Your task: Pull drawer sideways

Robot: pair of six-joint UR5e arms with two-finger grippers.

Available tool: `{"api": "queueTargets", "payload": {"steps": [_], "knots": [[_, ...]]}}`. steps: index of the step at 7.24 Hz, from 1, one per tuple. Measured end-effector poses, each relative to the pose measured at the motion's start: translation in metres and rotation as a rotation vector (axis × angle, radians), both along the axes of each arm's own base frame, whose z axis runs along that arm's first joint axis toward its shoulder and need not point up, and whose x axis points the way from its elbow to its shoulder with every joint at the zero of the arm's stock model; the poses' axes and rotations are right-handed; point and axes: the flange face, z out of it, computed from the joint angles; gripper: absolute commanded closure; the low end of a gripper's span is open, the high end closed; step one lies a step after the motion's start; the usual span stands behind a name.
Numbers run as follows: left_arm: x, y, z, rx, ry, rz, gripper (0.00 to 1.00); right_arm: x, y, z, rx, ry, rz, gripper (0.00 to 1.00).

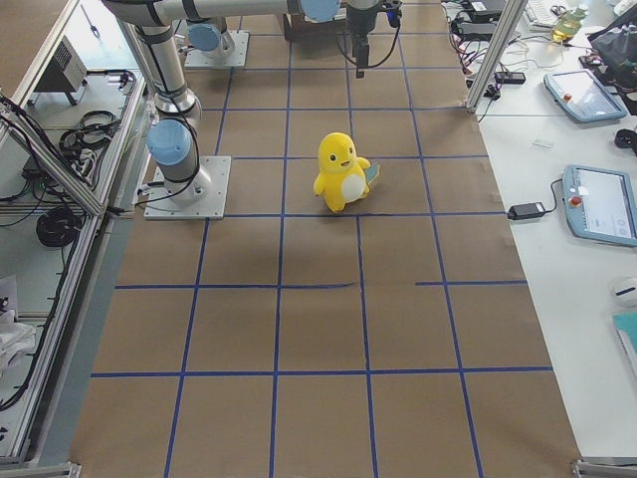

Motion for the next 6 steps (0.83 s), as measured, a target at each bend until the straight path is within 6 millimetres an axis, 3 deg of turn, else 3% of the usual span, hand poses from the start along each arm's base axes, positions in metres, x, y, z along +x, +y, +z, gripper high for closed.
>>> {"api": "queueTargets", "payload": {"steps": [6], "knots": [[0.013, 0.000, -0.006, 0.032, -0.054, 0.086, 0.00, 0.000, 0.000, 0.000, 0.000, 0.000, 0.000, 0.00]]}}
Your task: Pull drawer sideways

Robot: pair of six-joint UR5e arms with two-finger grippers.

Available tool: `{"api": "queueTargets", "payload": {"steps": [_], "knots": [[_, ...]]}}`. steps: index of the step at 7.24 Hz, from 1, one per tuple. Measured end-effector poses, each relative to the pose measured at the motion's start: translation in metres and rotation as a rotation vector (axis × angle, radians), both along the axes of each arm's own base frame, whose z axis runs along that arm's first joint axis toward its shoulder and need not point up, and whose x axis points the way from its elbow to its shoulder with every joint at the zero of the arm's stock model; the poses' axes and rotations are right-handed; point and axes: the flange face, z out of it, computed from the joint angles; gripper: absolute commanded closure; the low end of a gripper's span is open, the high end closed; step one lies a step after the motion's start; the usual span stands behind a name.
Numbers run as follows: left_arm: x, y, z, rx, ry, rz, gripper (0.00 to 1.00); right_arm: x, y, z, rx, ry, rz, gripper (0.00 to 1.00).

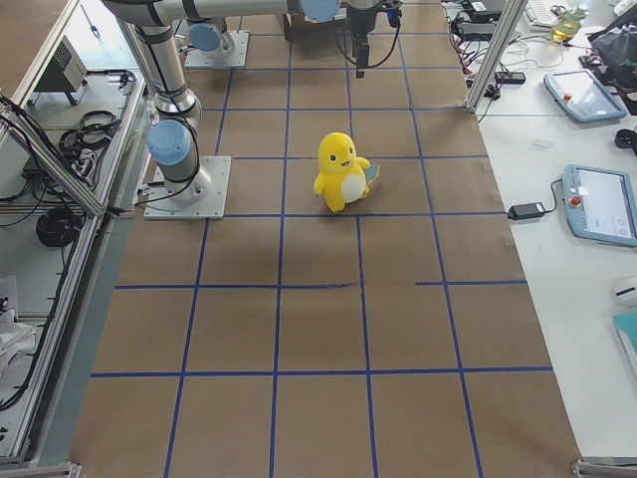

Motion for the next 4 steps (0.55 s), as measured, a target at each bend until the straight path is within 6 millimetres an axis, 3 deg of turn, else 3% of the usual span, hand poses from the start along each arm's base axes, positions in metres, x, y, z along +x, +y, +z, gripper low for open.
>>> {"api": "queueTargets", "payload": {"steps": [4], "knots": [[-0.0011, -0.0011, -0.0030, 0.006, 0.020, 0.006, 0.00, 0.0000, 0.0000, 0.0000, 0.000, 0.000, 0.000, 0.00]]}}
